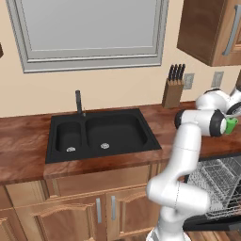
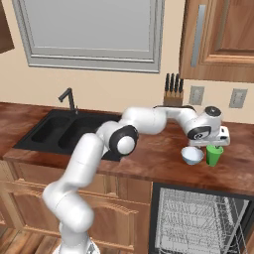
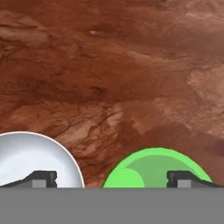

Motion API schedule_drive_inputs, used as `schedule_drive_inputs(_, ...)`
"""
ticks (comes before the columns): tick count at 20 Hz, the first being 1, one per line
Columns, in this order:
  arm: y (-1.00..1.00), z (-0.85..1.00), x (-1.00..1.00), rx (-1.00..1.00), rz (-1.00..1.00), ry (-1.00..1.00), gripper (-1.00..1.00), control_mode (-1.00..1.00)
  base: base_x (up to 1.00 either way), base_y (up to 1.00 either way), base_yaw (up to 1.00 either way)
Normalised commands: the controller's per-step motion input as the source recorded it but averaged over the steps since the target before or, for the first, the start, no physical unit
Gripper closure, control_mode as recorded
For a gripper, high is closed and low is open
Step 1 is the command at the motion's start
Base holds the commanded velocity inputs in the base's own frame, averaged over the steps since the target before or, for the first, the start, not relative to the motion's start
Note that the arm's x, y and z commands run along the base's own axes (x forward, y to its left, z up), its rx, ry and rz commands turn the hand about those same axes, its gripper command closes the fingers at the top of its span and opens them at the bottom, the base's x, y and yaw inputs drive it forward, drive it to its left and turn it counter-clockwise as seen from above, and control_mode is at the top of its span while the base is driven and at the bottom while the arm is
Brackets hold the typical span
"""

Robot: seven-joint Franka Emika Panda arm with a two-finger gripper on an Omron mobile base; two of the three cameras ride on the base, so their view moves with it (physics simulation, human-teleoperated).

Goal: Pick up the cup and bowl from the counter, place them in the dishwasher, and close the dishwasher door.

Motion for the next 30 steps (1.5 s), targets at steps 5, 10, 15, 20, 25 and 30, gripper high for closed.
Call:
schedule_drive_inputs(5, -0.23, -0.25, 0.28, 0.03, 0.00, 0.00, -1.00, -1.00, 0.00, 0.00, 0.00)
schedule_drive_inputs(10, -0.07, -0.29, 0.38, 0.04, 0.00, 0.00, 1.00, -1.00, 0.00, 0.00, 0.00)
schedule_drive_inputs(15, 0.00, -0.01, 0.03, 0.01, 0.00, 0.00, 1.00, -1.00, 0.00, 0.00, 0.00)
schedule_drive_inputs(20, 0.18, 0.00, 0.00, 0.00, 0.00, 0.00, 1.00, -1.00, 0.00, 0.00, 0.00)
schedule_drive_inputs(25, 0.52, 0.00, -0.06, -0.01, 0.00, -0.02, 1.00, -1.00, 0.00, 0.00, 0.00)
schedule_drive_inputs(30, 0.85, 0.00, -0.24, -0.11, 0.01, -0.07, 1.00, -1.00, 0.00, 0.00, 0.00)
